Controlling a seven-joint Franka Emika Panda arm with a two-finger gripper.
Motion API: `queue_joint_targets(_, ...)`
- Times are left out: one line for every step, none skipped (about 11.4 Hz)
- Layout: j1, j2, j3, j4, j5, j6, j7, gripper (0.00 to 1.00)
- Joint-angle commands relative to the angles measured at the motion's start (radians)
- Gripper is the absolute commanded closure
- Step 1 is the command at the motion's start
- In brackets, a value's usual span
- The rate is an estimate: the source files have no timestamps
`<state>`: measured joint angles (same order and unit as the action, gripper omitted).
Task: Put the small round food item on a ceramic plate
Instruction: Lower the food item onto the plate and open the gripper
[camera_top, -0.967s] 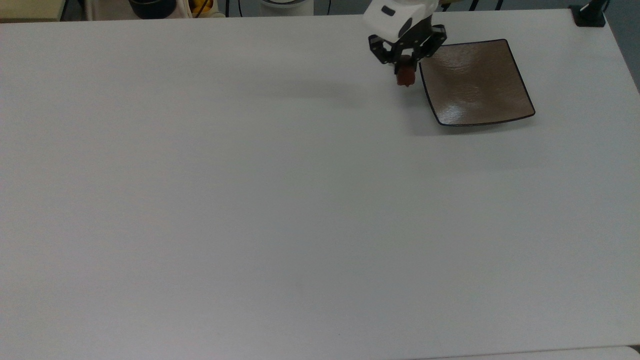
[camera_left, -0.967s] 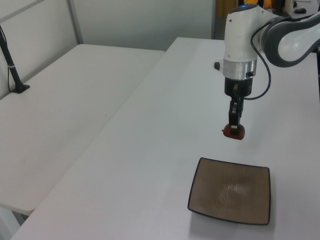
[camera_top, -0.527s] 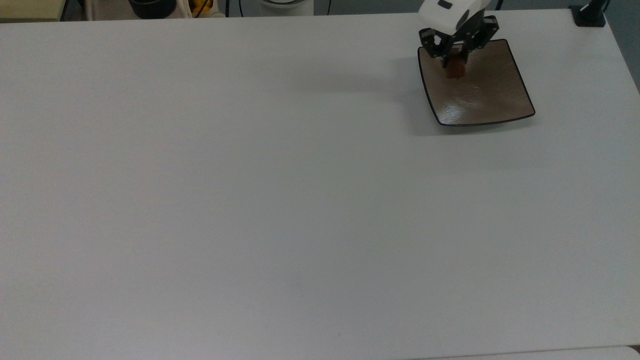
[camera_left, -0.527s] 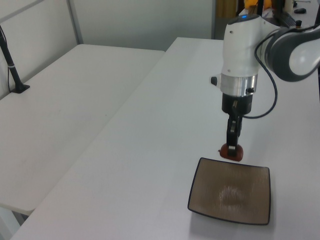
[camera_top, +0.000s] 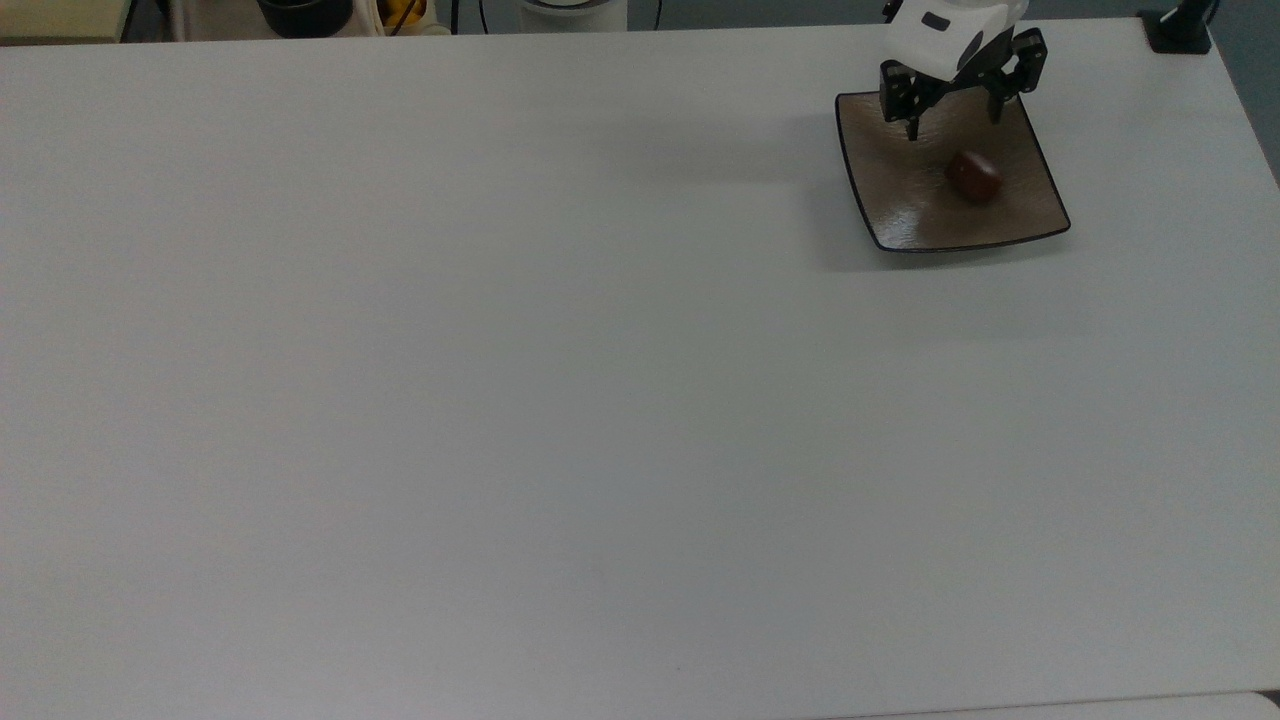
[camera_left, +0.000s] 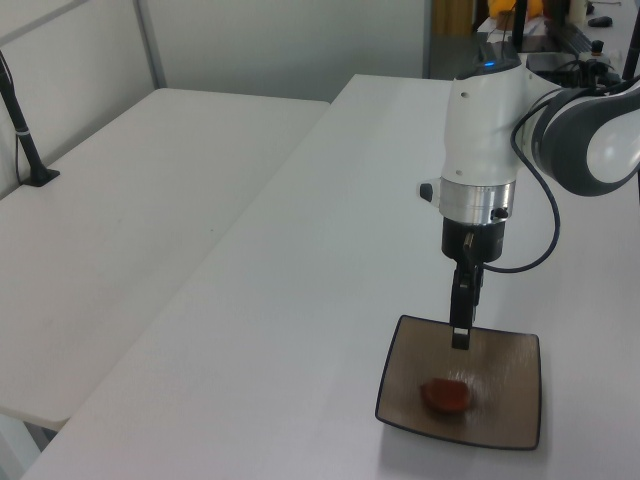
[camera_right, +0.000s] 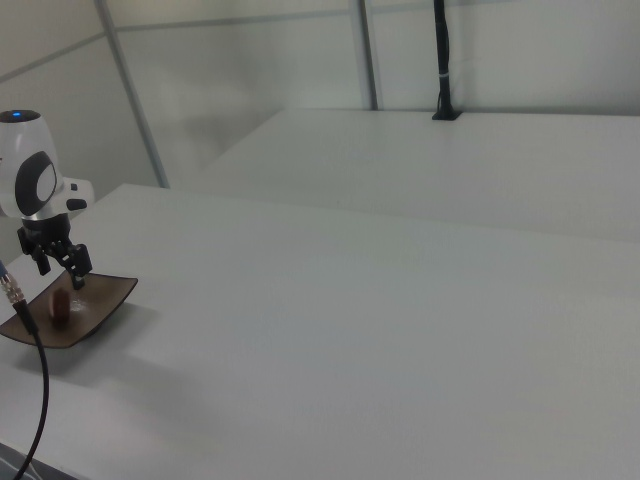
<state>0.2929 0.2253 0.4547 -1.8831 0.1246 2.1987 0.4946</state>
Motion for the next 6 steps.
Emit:
queue_joint_targets(0.008, 0.013, 0.004, 0.021, -0.011, 0.009, 0.012, 0.0)
queue_joint_targets(0.005, 0.008, 0.002, 0.022, -0.013, 0.007, 0.012, 0.0)
queue_joint_targets(0.0, 0.009, 0.002, 0.022, -0.013, 0.009, 0.01, 0.0)
queue_joint_targets(-0.001, 0.011, 0.002, 0.022, -0.014, 0.009, 0.009, 0.0)
queue_joint_targets(-0.001, 0.008, 0.002, 0.024, -0.014, 0.007, 0.007, 0.0)
queue_joint_targets(-0.001, 0.002, 0.002, 0.022, -0.014, 0.0, 0.007, 0.0)
